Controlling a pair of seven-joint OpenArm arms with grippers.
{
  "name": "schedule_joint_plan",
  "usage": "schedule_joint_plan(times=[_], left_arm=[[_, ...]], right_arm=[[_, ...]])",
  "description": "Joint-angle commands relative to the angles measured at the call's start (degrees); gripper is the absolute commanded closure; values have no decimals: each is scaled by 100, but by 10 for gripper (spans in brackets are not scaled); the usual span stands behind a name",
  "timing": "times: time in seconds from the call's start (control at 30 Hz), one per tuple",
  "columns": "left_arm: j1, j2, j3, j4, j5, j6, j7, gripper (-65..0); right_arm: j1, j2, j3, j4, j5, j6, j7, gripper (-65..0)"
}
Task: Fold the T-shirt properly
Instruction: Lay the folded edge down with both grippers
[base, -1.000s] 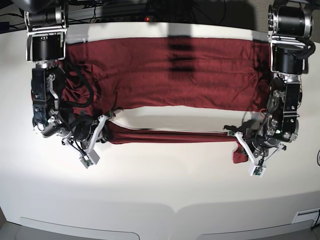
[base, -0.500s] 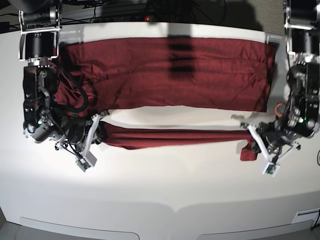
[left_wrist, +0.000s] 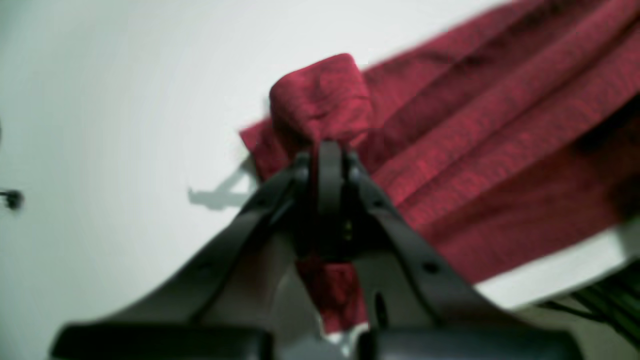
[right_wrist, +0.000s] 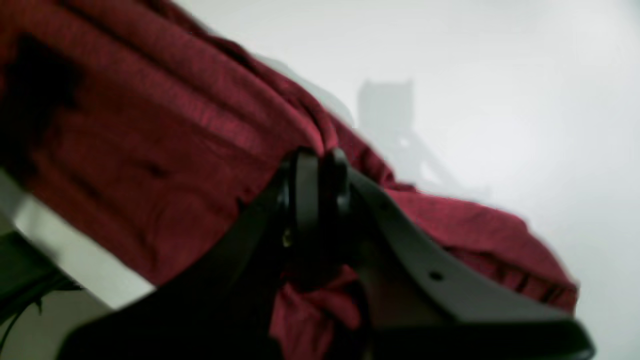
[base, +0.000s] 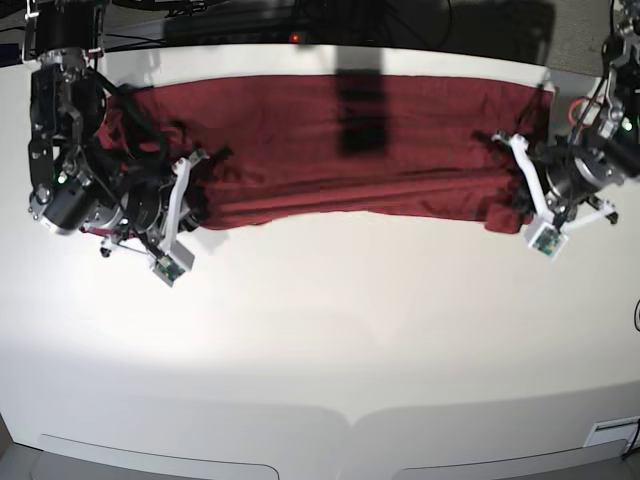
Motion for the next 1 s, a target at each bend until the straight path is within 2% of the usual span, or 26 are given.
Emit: schedule_joint_plan(times=[0.0,0.23,0.43,0.7,0.9,0.97], left_arm=[[31,-98,-55,186,83,44,-39,0],[717,-96,-55,817,85,42,15,0],[1224,-72,-55,892,192,44,-205,0],[1836,-63,-55,892,234,39,-348,0],[1996,-61,-55,892,474,42,-400,0],[1978,-66,-55,892,614,44,-629,0]], right_arm=[[22,101,173,181,-63,-36,31,0],[-782,101,1228,752,525,-36,-208,0],[-1351,98,1838,848,671,-36,-201,0],[-1952,98,1965,846,428,-36,-149,0],[-2170,66,1965,837,-7,-36,127,0],[-2179,68,1965,837,-37,-36,273,0]])
